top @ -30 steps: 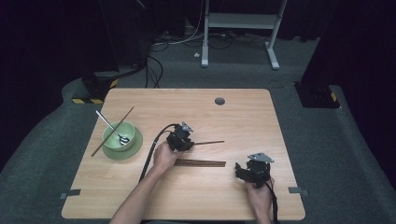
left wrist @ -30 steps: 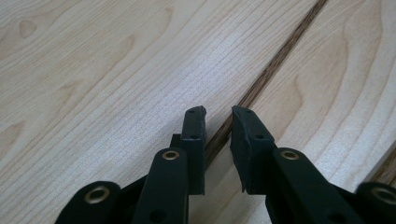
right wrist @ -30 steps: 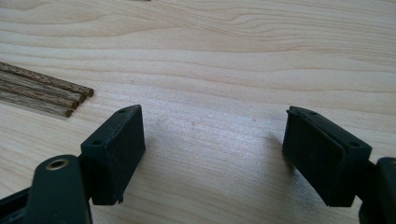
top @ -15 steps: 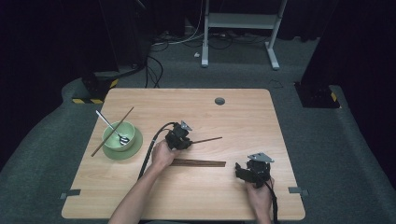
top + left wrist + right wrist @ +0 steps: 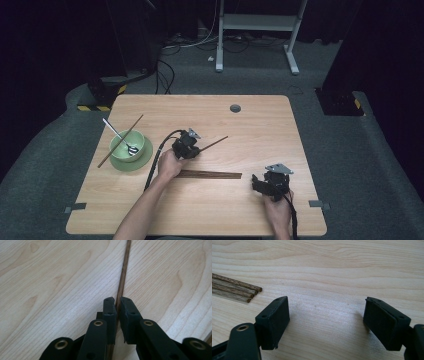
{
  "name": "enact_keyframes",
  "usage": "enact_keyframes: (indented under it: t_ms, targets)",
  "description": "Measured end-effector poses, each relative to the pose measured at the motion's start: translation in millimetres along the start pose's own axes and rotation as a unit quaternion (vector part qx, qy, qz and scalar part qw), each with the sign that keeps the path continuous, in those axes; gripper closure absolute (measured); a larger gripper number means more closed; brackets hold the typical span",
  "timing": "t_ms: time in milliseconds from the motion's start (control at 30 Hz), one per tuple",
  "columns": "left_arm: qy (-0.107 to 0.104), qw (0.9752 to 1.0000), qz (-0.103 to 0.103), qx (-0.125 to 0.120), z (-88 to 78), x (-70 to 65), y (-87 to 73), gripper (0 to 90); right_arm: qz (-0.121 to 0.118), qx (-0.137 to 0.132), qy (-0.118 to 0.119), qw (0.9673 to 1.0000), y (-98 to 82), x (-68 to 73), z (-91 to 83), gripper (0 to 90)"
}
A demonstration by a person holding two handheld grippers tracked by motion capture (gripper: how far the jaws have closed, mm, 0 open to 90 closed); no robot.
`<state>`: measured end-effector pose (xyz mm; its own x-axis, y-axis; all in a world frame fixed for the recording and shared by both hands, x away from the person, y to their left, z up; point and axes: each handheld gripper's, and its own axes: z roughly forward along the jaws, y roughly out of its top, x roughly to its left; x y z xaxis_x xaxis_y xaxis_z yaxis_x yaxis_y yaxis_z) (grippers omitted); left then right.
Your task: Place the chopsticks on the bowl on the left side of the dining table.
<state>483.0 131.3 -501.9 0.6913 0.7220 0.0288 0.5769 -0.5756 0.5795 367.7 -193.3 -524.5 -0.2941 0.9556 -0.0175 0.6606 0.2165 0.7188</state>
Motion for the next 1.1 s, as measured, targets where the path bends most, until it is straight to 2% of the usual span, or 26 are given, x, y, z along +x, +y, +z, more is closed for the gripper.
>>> enact_keyframes:
  t_ms: [267, 967, 1100]
  targets:
    - [0.008, 1.0000, 0.001, 0.001, -2.6, 5.5, -4.0, 83.7, 0.000, 0.000, 0.000, 1.0000, 0.0, 0.0, 0.0, 20.5]
    - [0.022, 0.9993, 0.028, -0.009, -2.2, 5.0, -5.7, 84.4, 0.000, 0.000, 0.000, 1.0000, 0.0, 0.0, 0.0, 20.6]
    - [0.020, 0.9995, 0.024, -0.009, -2.3, 6.8, -5.9, 84.4, 0.000, 0.000, 0.000, 1.0000, 0.0, 0.0, 0.0, 20.5]
